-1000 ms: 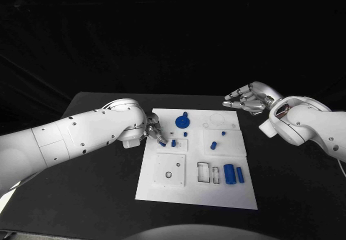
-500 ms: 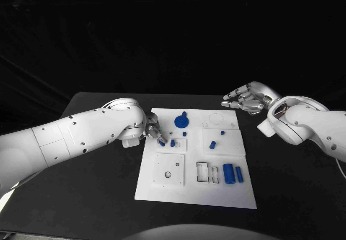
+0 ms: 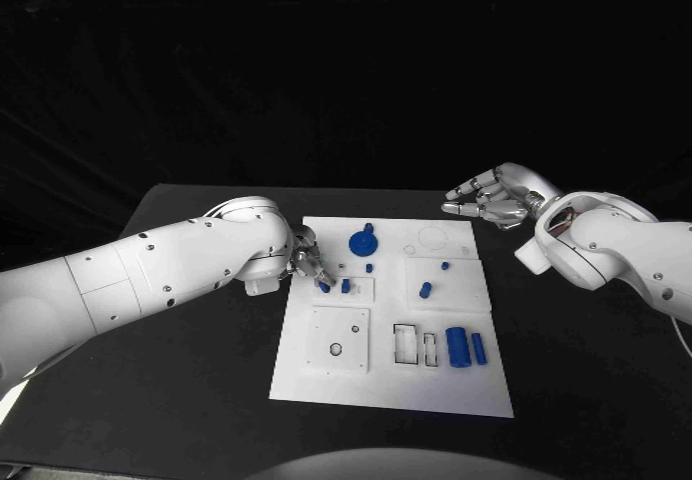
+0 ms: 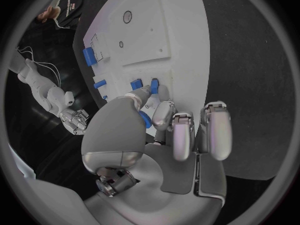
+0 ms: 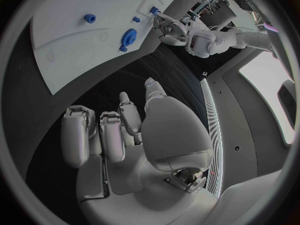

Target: Assemble the parts on the task board

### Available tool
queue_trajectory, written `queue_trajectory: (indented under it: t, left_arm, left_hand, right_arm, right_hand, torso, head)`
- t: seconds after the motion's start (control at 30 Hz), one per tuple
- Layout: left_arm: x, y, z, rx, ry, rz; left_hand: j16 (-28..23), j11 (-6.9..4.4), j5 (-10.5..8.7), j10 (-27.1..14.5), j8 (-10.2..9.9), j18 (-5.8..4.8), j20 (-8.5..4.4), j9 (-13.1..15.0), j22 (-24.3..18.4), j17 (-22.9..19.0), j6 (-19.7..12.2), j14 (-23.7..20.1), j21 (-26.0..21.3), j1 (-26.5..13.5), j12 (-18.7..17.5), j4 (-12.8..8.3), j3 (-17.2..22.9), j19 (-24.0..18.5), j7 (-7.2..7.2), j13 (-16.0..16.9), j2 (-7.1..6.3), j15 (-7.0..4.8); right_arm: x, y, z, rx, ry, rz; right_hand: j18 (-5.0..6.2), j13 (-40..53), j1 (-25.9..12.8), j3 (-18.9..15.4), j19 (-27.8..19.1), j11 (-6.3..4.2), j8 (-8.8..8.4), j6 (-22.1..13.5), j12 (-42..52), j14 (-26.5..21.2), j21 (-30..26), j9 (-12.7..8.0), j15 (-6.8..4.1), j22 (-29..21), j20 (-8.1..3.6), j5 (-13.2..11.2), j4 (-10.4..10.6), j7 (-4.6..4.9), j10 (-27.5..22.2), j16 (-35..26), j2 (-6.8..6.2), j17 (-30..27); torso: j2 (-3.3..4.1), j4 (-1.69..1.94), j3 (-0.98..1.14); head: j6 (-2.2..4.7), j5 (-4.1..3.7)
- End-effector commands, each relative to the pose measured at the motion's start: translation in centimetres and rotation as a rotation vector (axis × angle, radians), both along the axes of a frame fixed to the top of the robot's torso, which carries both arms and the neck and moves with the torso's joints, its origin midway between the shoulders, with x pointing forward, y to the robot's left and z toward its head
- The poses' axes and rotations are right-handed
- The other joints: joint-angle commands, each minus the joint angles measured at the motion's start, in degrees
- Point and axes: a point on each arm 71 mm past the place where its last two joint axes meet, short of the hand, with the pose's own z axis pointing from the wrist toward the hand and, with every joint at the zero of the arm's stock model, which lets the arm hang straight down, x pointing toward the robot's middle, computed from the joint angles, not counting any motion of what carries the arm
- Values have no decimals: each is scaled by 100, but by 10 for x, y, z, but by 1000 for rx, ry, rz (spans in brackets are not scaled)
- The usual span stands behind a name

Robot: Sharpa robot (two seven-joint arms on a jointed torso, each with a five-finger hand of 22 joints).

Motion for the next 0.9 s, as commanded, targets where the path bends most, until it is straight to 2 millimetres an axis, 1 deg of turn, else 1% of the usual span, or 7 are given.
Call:
queue_trajectory:
  t: [0.03,0.13,0.43,0.7,0.8,0.83,0.9]
  left_arm:
    - [-3,0,-7,29,20,-11]
    - [-3,0,-7,31,17,-12]
    - [-2,0,-7,38,13,-11]
    - [-2,0,-7,42,11,-11]
    - [-2,0,-7,42,11,-11]
    - [-2,0,-7,43,11,-11]
    - [-2,0,-7,43,11,-10]
  left_hand:
    - [17,3,37,47,33,-67,-27,13,603,1510,23,604,32,-65,26,13,-53,304,-15,19,-5,-28]
    - [17,0,71,63,44,-72,-31,22,629,1510,37,604,50,-141,46,47,-94,313,-20,42,-19,-31]
    - [17,-11,143,91,66,-81,-40,40,674,1510,63,604,81,-325,81,124,-194,328,-31,82,-89,-40]
    - [17,-14,154,107,76,-86,-44,49,696,1510,78,604,95,-415,104,169,-246,335,-36,110,-124,-44]
    - [17,-15,154,110,78,-86,-45,51,699,1510,80,604,97,-432,108,178,-256,336,-37,115,-132,-46]
    - [17,-16,155,113,80,-86,-47,52,698,1510,83,604,96,-452,112,190,-267,336,-38,120,-135,-47]
    - [17,-17,155,113,83,-86,-48,55,699,1510,87,604,97,-484,112,210,-286,337,-38,119,-145,-48]
  right_arm:
    - [-1,2,0,0,3,16]
    - [-1,2,0,0,2,16]
    - [-1,2,0,1,0,17]
    - [-1,2,0,2,-1,18]
    - [-1,3,0,3,-2,20]
    - [-1,4,0,3,-2,21]
    - [-1,4,0,4,-2,22]
  right_hand:
    - [64,99,-28,-22,-43,6,20,40,-2,485,-34,9,-38,-6,-11,13,-1,11,-17,-20,10,1053]
    - [64,99,-28,-22,-43,6,20,40,-2,485,-34,9,-38,-6,-11,13,-1,11,-17,-20,10,1053]
    - [65,84,-30,-30,-45,6,18,37,-18,483,-38,9,-38,-12,-12,14,-1,12,-28,-26,9,1046]
    - [65,84,-30,-30,-45,6,18,37,-18,483,-38,9,-38,-12,-12,14,-1,12,-28,-26,9,1046]
    - [65,87,-29,-33,-44,6,17,36,-15,484,-38,8,-38,-11,-12,14,-2,12,-26,-23,9,1050]
    - [65,87,-29,-33,-44,6,17,36,-15,484,-38,8,-38,-11,-12,14,-2,12,-26,-23,9,1050]
    - [65,87,-29,-33,-44,6,17,36,-15,484,-38,8,-38,-11,-12,14,-2,12,-26,-23,9,1050]
  torso:
    - [-1,-1,-2]
    - [1,-4,0]
    - [-3,5,-1]
    - [-2,-2,-4]
    - [-1,-6,-1]
    - [0,-4,3]
    - [-3,4,0]
  head:
    - [0,-7]
    - [-7,-1]
    - [-10,-6]
    - [-11,-5]
    - [-14,0]
    - [-13,-2]
    - [-15,-10]
